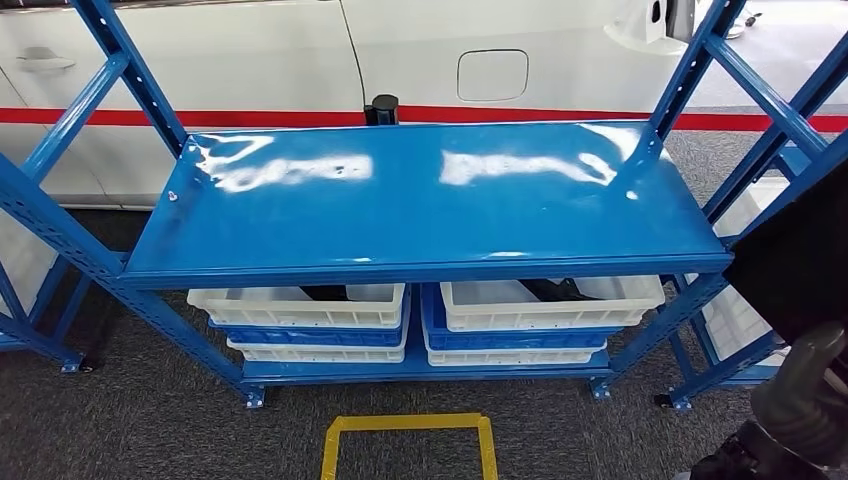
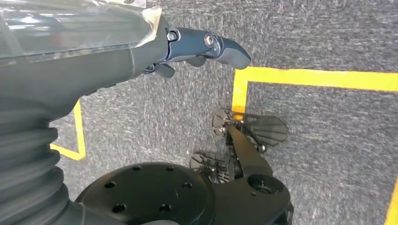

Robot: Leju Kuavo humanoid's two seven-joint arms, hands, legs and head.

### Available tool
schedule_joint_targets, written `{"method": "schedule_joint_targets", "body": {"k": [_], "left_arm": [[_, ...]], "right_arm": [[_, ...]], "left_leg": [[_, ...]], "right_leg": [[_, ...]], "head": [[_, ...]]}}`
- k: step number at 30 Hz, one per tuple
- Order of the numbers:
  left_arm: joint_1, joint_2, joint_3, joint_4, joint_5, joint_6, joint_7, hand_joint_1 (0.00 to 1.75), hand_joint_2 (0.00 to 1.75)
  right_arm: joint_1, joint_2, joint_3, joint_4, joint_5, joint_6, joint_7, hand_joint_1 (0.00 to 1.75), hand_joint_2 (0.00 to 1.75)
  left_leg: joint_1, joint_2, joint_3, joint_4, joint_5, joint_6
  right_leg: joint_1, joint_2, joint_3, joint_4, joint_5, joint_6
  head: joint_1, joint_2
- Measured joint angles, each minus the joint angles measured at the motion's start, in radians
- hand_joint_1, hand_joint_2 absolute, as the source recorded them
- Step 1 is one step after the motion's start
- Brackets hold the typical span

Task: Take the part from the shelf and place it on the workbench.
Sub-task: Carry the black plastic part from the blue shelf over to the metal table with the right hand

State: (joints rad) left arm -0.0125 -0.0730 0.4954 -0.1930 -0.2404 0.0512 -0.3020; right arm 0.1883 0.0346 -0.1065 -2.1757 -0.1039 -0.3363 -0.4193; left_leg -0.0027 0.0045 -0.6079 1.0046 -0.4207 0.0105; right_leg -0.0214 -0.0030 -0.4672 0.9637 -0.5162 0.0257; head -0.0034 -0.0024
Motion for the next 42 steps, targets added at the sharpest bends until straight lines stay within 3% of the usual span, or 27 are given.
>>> {"method": "schedule_joint_targets", "body": {"k": [3,4,5,6,7,9,11,14,15,17,19,20,21,22,24,26,27,29,31,33,34,35,36,37,38,40,42], "left_arm": [[0.001,0.003,0.012,0.000,0.017,0.001,-0.012,0.00,1.75],[0.001,0.004,0.016,0.000,0.020,0.001,-0.015,0.00,1.75],[0.001,0.005,0.019,0.000,0.022,0.001,-0.017,0.00,1.75],[0.001,0.007,0.020,0.000,0.021,0.001,-0.019,0.00,1.75],[0.001,0.010,0.022,0.000,0.019,0.001,-0.021,0.00,1.75],[0.000,0.015,0.022,-0.001,0.013,0.002,-0.025,0.00,1.75],[-0.002,0.021,0.023,-0.003,0.011,0.006,-0.027,0.00,1.75],[-0.001,0.031,0.024,-0.005,0.011,0.009,-0.029,0.00,1.75],[-0.001,0.034,0.024,-0.005,0.011,0.009,-0.029,0.00,1.75],[0.000,0.039,0.024,-0.007,0.010,0.010,-0.031,0.00,1.75],[0.000,0.044,0.025,-0.009,0.010,0.010,-0.034,0.00,1.75],[0.000,0.045,0.025,-0.009,0.008,0.011,-0.036,0.00,1.75],[0.000,0.046,0.025,-0.010,0.006,0.011,-0.038,0.00,1.75],[0.000,0.047,0.024,-0.010,0.004,0.011,-0.040,0.00,1.75],[0.000,0.050,0.024,-0.011,-0.002,0.010,-0.042,0.00,1.75],[0.000,0.053,0.024,-0.014,-0.005,0.010,-0.044,0.00,1.75],[0.000,0.056,0.024,-0.016,-0.006,0.010,-0.045,0.00,1.75],[0.000,0.062,0.024,-0.017,-0.007,0.010,-0.047,0.00,1.75],[0.002,0.067,0.024,-0.018,-0.008,0.010,-0.047,0.00,1.75],[0.004,0.068,0.024,-0.018,-0.008,0.010,-0.047,0.00,1.75],[0.004,0.068,0.024,-0.018,-0.008,0.010,-0.047,0.00,1.75],[0.004,0.068,0.024,-0.018,-0.008,0.010,-0.047,0.00,1.75],[0.004,0.069,0.024,-0.018,-0.008,0.010,-0.047,0.00,1.75],[0.004,0.069,0.024,-0.019,-0.008,0.009,-0.048,0.00,1.75],[0.004,0.069,0.024,-0.019,-0.008,0.006,-0.048,0.00,1.75],[0.003,0.069,0.024,-0.020,-0.008,-0.002,-0.050,0.00,1.75],[0.001,0.069,0.024,-0.020,-0.008,-0.009,-0.050,0.00,1.75]], "right_arm": [[-0.006,-0.002,0.001,0.004,-0.019,0.003,-0.010,1.75,1.75],[-0.006,-0.003,0.001,0.004,-0.022,0.003,-0.012,1.75,1.75],[-0.005,-0.003,0.001,0.005,-0.023,0.003,-0.013,1.75,1.75],[-0.003,-0.002,0.001,0.005,-0.022,0.002,-0.013,1.75,1.75],[0.000,-0.002,0.001,0.006,-0.021,0.002,-0.014,1.75,1.75],[0.005,-0.002,0.001,0.004,-0.017,0.002,-0.015,1.75,1.75],[0.007,-0.001,0.001,0.001,-0.014,0.002,-0.015,1.75,1.75],[0.017,0.001,0.001,-0.005,-0.007,0.002,-0.015,1.75,1.75],[0.021,0.002,0.001,-0.005,-0.005,0.002,-0.015,1.75,1.75],[0.025,0.003,0.002,-0.006,-0.004,0.005,-0.015,1.75,1.75],[0.028,0.003,0.002,-0.007,-0.011,0.009,-0.017,1.75,1.75],[0.029,0.003,0.002,-0.006,-0.018,0.012,-0.019,1.75,1.75],[0.030,0.004,0.001,-0.006,-0.026,0.014,-0.021,1.75,1.75],[0.030,0.004,0.001,-0.004,-0.032,0.016,-0.023,1.75,1.75],[0.029,0.004,0.002,-0.002,-0.038,0.019,-0.026,1.75,1.75],[0.026,0.005,0.002,-0.001,-0.039,0.020,-0.029,1.75,1.75],[0.025,0.006,0.003,0.000,-0.038,0.020,-0.030,1.75,1.75],[0.024,0.007,0.003,0.002,-0.038,0.020,-0.031,1.75,1.75],[0.023,0.009,0.004,0.005,-0.038,0.021,-0.031,1.75,1.75],[0.022,0.013,0.005,0.006,-0.038,0.021,-0.031,1.75,1.75],[0.022,0.014,0.005,0.006,-0.038,0.021,-0.031,1.75,1.75],[0.022,0.014,0.005,0.007,-0.038,0.021,-0.031,1.75,1.75],[0.022,0.015,0.005,0.008,-0.038,0.021,-0.031,1.75,1.75],[0.023,0.015,0.005,0.009,-0.036,0.021,-0.030,1.75,1.75],[0.022,0.016,0.006,0.010,-0.033,0.020,-0.028,1.75,1.75],[0.021,0.019,0.011,0.010,-0.024,0.016,-0.020,1.75,1.75],[0.017,0.020,0.022,0.010,-0.017,0.011,-0.011,1.75,1.75]], "left_leg": [[0.007,-0.003,-0.052,0.146,-0.130,-0.014],[0.008,-0.003,-0.069,0.209,-0.165,-0.018],[0.009,-0.003,-0.075,0.252,-0.179,-0.021],[0.010,-0.003,-0.064,0.260,-0.172,-0.022],[0.012,-0.003,-0.033,0.228,-0.150,-0.021],[0.014,-0.004,0.065,0.090,-0.110,-0.019],[0.010,-0.007,0.121,-0.003,-0.099,-0.010],[0.004,-0.007,0.111,-0.017,-0.087,0.011],[0.005,-0.005,0.102,-0.020,-0.078,0.021],[0.008,0.001,0.078,-0.026,-0.056,0.037],[0.006,0.005,0.050,-0.025,-0.035,0.042],[0.006,0.006,0.037,-0.024,-0.024,0.042],[0.005,0.008,0.024,-0.024,-0.014,0.041],[0.005,0.009,0.012,-0.023,-0.003,0.038],[0.005,0.009,-0.008,-0.021,0.017,0.031],[0.003,0.008,-0.020,-0.020,0.035,0.020],[0.002,0.008,-0.022,-0.021,0.044,0.014],[0.003,0.007,-0.026,-0.024,0.059,0.003],[0.007,0.003,-0.041,0.000,0.023,-0.009],[0.010,-0.001,-0.072,0.098,-0.079,-0.019],[0.011,-0.003,-0.089,0.168,-0.127,-0.023],[0.012,-0.003,-0.100,0.231,-0.155,-0.026],[0.013,-0.003,-0.099,0.267,-0.158,-0.027],[0.013,-0.003,-0.082,0.269,-0.141,-0.027],[0.014,-0.003,-0.044,0.230,-0.114,-0.025],[0.013,-0.005,0.063,0.086,-0.082,-0.017],[0.008,-0.007,0.125,-0.013,-0.085,-0.008]], "right_leg": [[-0.005,-0.004,-0.029,0.001,0.027,-0.023],[-0.003,-0.004,-0.039,0.002,0.036,-0.024],[-0.002,-0.005,-0.051,0.005,0.044,-0.022],[-0.001,-0.005,-0.063,0.010,0.051,-0.020],[-0.001,-0.004,-0.074,0.015,0.056,-0.018],[-0.001,-0.004,-0.094,0.028,0.063,-0.011],[0.001,-0.004,-0.106,0.036,0.071,0.001],[0.002,-0.004,-0.113,0.037,0.085,0.023],[0.003,-0.004,-0.121,0.047,0.075,0.025],[0.004,-0.002,-0.155,0.120,0.011,0.017],[0.003,-0.002,-0.193,0.247,-0.071,0.009],[0.003,-0.001,-0.200,0.298,-0.091,0.012],[0.003,-0.001,-0.191,0.320,-0.091,0.020],[0.003,-0.002,-0.164,0.303,-0.074,0.030],[0.002,-0.001,-0.061,0.171,-0.033,0.043],[0.008,0.000,0.031,0.027,-0.030,0.034],[0.011,0.001,0.049,-0.009,-0.036,0.026],[0.012,0.001,0.040,-0.017,-0.029,0.011],[0.004,-0.002,0.022,-0.015,-0.012,-0.009],[0.002,-0.005,0.000,-0.014,0.009,-0.025],[0.004,-0.006,-0.012,-0.014,0.020,-0.029],[0.006,-0.007,-0.023,-0.012,0.030,-0.030],[0.007,-0.007,-0.035,-0.010,0.040,-0.028],[0.008,-0.007,-0.048,-0.007,0.047,-0.026],[0.008,-0.007,-0.060,-0.002,0.053,-0.023],[0.010,-0.006,-0.078,0.010,0.061,-0.015],[0.013,-0.007,-0.090,0.018,0.070,-0.001]], "head": [[-0.006,0.000],[-0.007,0.000],[-0.007,0.000],[-0.007,0.000],[-0.007,0.000],[-0.007,0.000],[-0.006,0.000],[-0.008,0.000],[-0.008,0.000],[-0.004,0.000],[-0.001,0.000],[-0.001,0.000],[-0.001,0.000],[-0.001,0.000],[-0.001,0.000],[-0.002,0.000],[-0.003,0.000],[-0.004,0.000],[-0.005,0.000],[-0.007,0.000],[-0.007,0.000],[-0.007,0.000],[-0.008,0.000],[-0.008,0.000],[-0.008,0.000],[-0.008,0.000],[-0.008,0.000]]}}
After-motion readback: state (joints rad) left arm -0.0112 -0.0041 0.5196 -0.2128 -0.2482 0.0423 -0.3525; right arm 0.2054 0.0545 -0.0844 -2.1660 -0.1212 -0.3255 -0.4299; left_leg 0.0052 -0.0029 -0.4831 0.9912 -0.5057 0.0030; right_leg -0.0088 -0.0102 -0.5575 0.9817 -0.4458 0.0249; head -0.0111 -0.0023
